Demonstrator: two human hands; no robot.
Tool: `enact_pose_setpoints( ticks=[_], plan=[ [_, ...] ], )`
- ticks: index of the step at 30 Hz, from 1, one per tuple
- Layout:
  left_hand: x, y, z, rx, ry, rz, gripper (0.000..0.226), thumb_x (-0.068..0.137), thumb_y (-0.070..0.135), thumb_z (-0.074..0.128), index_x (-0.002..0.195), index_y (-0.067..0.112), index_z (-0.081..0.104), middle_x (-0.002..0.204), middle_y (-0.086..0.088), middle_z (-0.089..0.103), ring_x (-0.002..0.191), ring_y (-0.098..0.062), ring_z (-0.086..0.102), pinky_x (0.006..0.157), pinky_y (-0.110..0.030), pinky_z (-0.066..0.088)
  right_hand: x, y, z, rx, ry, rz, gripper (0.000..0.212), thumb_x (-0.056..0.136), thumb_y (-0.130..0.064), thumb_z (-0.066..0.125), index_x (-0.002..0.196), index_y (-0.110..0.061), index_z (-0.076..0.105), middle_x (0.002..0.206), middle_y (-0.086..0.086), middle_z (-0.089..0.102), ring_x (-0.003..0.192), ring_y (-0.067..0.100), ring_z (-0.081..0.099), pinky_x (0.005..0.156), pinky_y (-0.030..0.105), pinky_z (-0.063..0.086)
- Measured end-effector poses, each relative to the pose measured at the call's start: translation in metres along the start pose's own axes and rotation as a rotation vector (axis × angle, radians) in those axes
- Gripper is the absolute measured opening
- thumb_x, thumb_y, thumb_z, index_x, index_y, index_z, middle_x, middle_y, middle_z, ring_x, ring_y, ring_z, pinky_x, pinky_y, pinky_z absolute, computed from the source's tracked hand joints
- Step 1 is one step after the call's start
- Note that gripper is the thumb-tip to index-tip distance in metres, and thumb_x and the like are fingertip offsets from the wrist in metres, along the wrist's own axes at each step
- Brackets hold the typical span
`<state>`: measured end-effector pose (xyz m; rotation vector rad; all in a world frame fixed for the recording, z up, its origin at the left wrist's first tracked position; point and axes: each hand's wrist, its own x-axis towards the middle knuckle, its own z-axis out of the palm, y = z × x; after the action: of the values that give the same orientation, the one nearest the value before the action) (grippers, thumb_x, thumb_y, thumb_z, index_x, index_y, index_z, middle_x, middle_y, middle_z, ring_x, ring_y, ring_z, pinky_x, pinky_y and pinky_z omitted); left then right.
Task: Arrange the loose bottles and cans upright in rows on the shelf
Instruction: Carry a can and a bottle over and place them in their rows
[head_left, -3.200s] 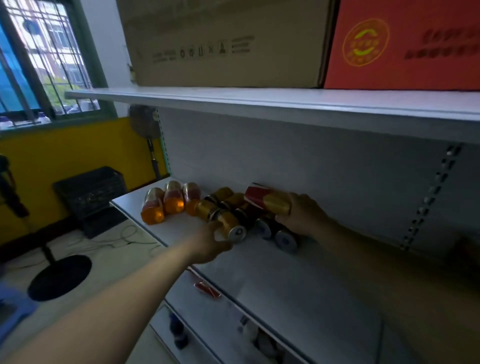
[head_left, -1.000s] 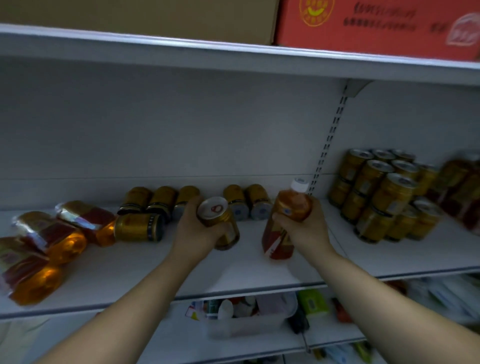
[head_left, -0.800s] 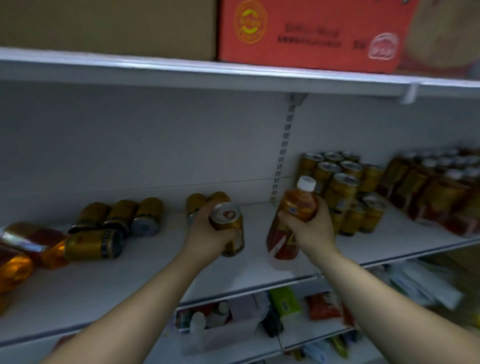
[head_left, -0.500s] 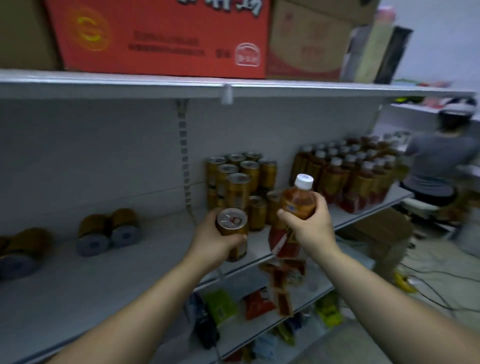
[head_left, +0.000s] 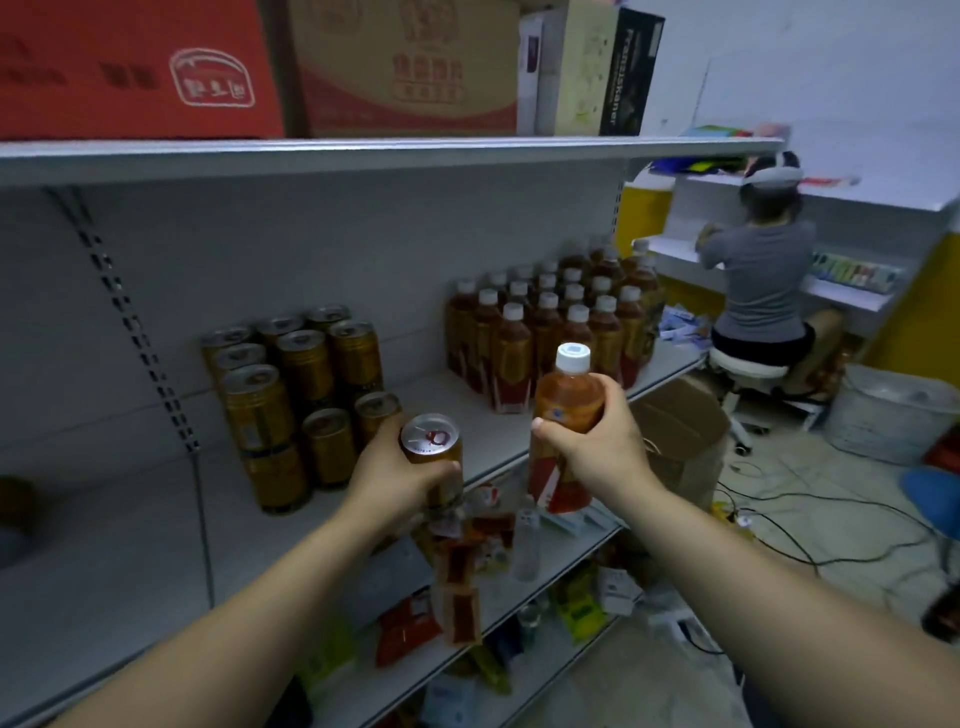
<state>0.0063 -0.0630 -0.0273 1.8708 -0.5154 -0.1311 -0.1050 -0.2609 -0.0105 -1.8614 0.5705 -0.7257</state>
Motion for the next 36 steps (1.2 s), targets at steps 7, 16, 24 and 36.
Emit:
enact_pose_setpoints(
  ticks=[7, 16, 24, 36],
  plan=[
    [0.050, 0.022, -0.033, 0.164, 0.067, 0.276, 0.027, 0.057, 0.024, 0.074, 0.077, 0.027, 0.057, 0.074, 0.005, 0.063, 0.069, -0.001, 0.060, 0.057, -0.022, 0.049, 0.058, 0.011, 0.046, -0.007, -0.114, -0.017, 0.078, 0.067, -0.040, 0.083, 0.129, -0.037, 0.036, 0.104, -0.016, 0.052, 0.100, 0.015, 0.052, 0.084, 0.034, 0.044],
    [0.078, 0.029, -0.109, 0.576, 0.142, 0.100, 0.056, 0.065, 0.056, 0.066, 0.117, 0.040, 0.053, 0.113, 0.019, 0.055, 0.099, -0.006, 0.053, 0.082, -0.028, 0.043, 0.108, 0.016, 0.115, 0.049, -0.348, -0.071, 0.069, 0.068, -0.030, 0.083, 0.122, -0.035, 0.040, 0.101, -0.024, 0.051, 0.092, 0.008, 0.054, 0.081, 0.029, 0.041],
    [0.089, 0.001, -0.111, 0.822, 0.209, -0.222, 0.078, 0.073, 0.064, 0.060, 0.141, 0.040, 0.030, 0.149, 0.008, 0.034, 0.136, -0.019, 0.029, 0.114, -0.052, 0.010, 0.129, 0.033, 0.140, 0.081, -0.548, -0.121, 0.061, 0.068, -0.025, 0.084, 0.113, -0.039, 0.044, 0.107, -0.012, 0.056, 0.095, 0.010, 0.056, 0.080, 0.028, 0.043],
    [0.090, 0.011, -0.098, 1.093, 0.150, -0.242, 0.083, 0.079, 0.067, 0.050, 0.147, 0.035, 0.015, 0.156, 0.004, 0.017, 0.143, -0.017, 0.011, 0.110, -0.048, -0.015, 0.140, 0.042, 0.137, 0.106, -0.622, -0.116, 0.065, 0.069, -0.023, 0.084, 0.114, -0.037, 0.039, 0.109, -0.011, 0.055, 0.102, 0.012, 0.056, 0.077, 0.019, 0.040]
  ],
)
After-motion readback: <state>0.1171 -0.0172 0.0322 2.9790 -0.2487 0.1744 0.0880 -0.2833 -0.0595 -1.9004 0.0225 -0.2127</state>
